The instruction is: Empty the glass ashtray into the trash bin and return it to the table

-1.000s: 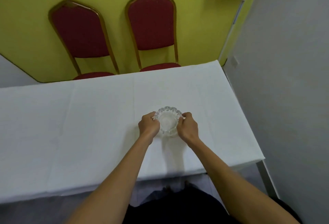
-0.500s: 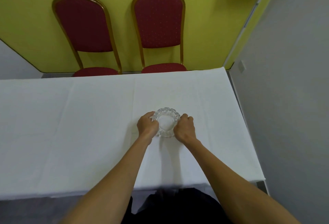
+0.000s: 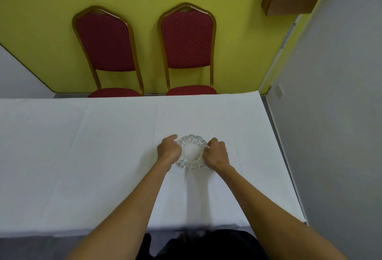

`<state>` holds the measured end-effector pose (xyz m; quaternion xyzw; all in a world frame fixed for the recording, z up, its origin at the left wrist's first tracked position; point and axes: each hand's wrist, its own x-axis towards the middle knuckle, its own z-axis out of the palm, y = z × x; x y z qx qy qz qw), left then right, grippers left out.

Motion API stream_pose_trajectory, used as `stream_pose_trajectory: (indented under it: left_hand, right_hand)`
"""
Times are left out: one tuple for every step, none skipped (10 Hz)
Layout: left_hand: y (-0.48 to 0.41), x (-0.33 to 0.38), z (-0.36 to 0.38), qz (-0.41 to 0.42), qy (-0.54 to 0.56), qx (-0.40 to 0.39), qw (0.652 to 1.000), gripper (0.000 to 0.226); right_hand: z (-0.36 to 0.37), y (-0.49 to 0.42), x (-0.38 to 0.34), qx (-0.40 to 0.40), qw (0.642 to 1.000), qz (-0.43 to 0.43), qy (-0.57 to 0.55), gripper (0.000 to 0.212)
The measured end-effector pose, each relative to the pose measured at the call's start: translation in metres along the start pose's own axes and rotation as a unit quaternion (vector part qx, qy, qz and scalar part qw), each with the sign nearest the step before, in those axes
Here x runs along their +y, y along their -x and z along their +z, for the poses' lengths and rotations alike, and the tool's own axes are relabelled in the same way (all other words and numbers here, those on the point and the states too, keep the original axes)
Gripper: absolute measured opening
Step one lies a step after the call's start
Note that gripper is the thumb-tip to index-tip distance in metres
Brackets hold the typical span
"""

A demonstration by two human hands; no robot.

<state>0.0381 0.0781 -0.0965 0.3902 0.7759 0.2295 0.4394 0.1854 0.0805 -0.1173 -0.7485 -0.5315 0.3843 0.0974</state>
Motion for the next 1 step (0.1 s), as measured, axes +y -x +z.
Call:
stream_pose_trajectory:
  left_hand:
    - [0.0010, 0.0189, -0.0227, 0.050, -0.028, 0.014, 0.998, 0.050]
  right_hand:
    - [-0.0160, -0.0033, -0.0133, 0.012, 0.999, -0.027, 0.013, 0.037]
